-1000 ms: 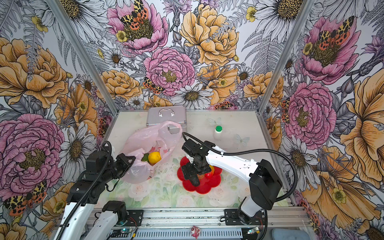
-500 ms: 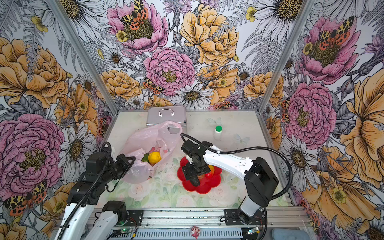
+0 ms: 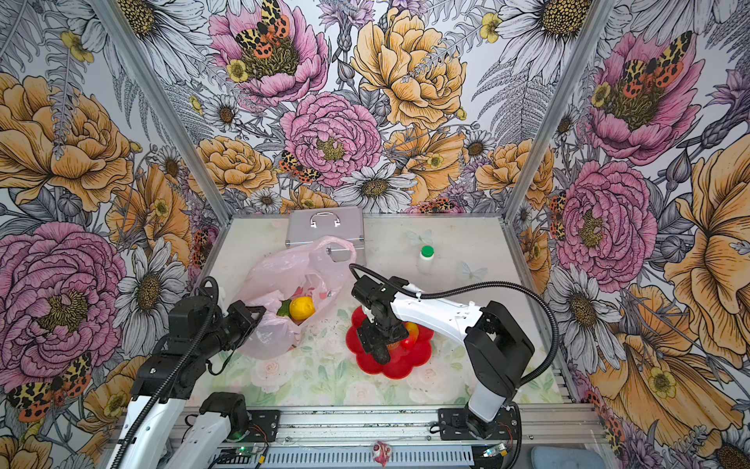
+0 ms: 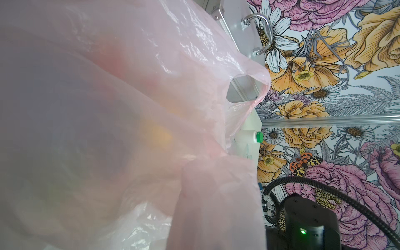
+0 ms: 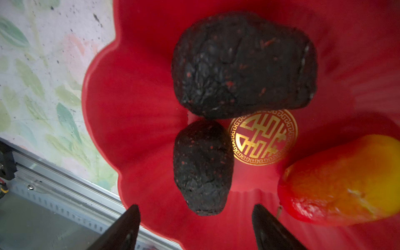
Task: Place the fruits into the plastic bag
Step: Pick up the fruit from the plate.
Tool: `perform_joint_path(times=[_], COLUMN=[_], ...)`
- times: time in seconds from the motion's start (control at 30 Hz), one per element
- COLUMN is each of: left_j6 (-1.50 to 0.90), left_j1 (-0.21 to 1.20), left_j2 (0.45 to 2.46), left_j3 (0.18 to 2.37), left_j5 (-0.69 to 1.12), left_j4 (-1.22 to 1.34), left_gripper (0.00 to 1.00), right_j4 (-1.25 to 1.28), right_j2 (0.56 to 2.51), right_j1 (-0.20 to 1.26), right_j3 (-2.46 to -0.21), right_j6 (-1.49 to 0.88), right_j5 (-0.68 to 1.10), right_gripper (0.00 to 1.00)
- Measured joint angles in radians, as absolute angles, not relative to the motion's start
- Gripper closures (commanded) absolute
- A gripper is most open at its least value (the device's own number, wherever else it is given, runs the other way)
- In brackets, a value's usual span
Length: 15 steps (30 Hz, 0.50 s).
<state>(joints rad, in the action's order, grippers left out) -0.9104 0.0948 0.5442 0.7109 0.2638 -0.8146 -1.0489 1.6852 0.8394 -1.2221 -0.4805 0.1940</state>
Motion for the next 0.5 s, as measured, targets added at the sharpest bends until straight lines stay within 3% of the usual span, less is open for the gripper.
perform_joint_path(times=[0.37,0.5], left_j6=[-0.91,-0.91], left_j1=[0.093,0.093], left_j2=[0.559,0.572], left_j3=[0.716,0.72], left_j5=[0.264,0.264], left_j4=[-0.813,-0.813], left_gripper=[1.0,1.0], right_j4=[-0.974,-0.953], right_j2=[1.755,1.763], right_j1=[0.825,0.821], right_j3=[-1.166,-1.148], right_j6=[-0.472,-0.475], right_j5=[0.206,0.212], right_gripper=[0.3,0.42])
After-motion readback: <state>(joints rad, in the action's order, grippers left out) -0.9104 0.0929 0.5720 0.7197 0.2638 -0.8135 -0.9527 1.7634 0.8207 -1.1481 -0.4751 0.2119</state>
